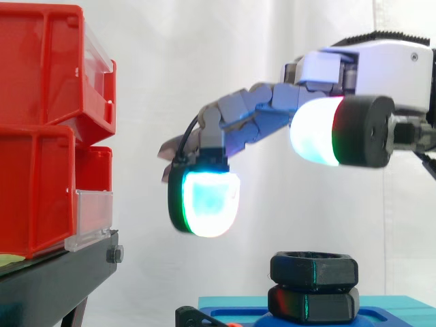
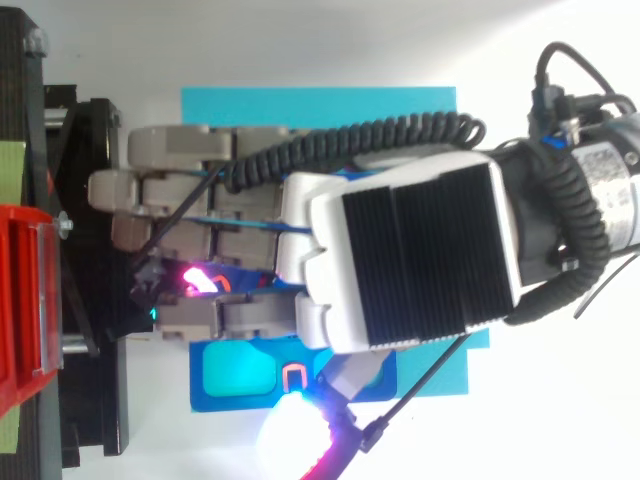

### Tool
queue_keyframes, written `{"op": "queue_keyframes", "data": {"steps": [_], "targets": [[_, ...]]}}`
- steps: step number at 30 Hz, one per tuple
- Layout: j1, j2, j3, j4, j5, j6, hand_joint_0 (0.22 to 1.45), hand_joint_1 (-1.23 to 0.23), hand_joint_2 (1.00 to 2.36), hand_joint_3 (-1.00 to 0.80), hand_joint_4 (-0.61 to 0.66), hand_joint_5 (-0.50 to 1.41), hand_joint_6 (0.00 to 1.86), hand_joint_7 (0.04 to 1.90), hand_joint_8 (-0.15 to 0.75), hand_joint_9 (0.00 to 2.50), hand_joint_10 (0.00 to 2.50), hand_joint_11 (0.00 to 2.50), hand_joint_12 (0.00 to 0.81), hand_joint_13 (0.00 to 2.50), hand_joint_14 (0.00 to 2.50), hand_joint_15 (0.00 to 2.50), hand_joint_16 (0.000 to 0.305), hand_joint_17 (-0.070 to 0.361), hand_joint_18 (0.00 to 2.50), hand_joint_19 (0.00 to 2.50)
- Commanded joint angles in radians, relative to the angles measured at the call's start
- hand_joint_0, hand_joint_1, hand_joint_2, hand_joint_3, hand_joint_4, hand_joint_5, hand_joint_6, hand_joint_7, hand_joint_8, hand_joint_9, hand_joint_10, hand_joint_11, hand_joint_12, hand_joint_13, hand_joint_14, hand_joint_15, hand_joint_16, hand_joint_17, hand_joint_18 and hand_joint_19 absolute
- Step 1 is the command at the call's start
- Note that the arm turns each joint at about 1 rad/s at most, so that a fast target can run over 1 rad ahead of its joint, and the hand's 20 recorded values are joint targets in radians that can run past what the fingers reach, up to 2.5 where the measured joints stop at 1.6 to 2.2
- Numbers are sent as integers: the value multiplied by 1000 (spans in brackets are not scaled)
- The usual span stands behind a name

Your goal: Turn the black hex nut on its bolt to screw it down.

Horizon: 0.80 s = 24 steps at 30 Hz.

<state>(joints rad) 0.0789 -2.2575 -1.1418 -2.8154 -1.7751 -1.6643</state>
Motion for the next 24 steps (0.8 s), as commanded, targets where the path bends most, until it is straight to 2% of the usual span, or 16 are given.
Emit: {"op": "queue_keyframes", "data": {"steps": [1,3,4,10,14,16,20,24], "targets": [[12,-13,1,7,3,11,438,-127,1000,-500,171,-66,503,1248,275,607,0,0,363,375,0,0,60,135,282,259],[15,-19,1,13,3,14,439,-128,1000,-500,175,-65,503,1260,272,613,0,0,362,379,0,0,60,134,290,259],[19,-34,1,24,3,25,441,-130,1000,-500,174,-63,503,1273,274,618,0,0,362,380,0,0,60,134,289,260],[24,-37,4,42,3,28,444,-133,1000,-500,171,-51,502,1368,278,643,0,0,359,391,0,0,59,132,301,258],[27,-36,4,21,2,28,447,-145,1000,-500,178,-47,501,1406,275,668,0,0,356,395,0,0,58,131,311,260],[21,-37,4,21,-1,26,448,-153,1000,-500,171,-45,501,1420,275,675,0,0,355,397,0,0,58,130,314,260],[21,-37,2,13,-1,25,450,-155,1000,-500,175,-40,500,1451,279,693,0,0,356,402,0,0,57,129,324,268],[16,-36,13,-29,-24,26,451,-158,1000,-500,177,-40,514,1448,281,714,0,0,354,410,0,0,57,129,343,272]]}}
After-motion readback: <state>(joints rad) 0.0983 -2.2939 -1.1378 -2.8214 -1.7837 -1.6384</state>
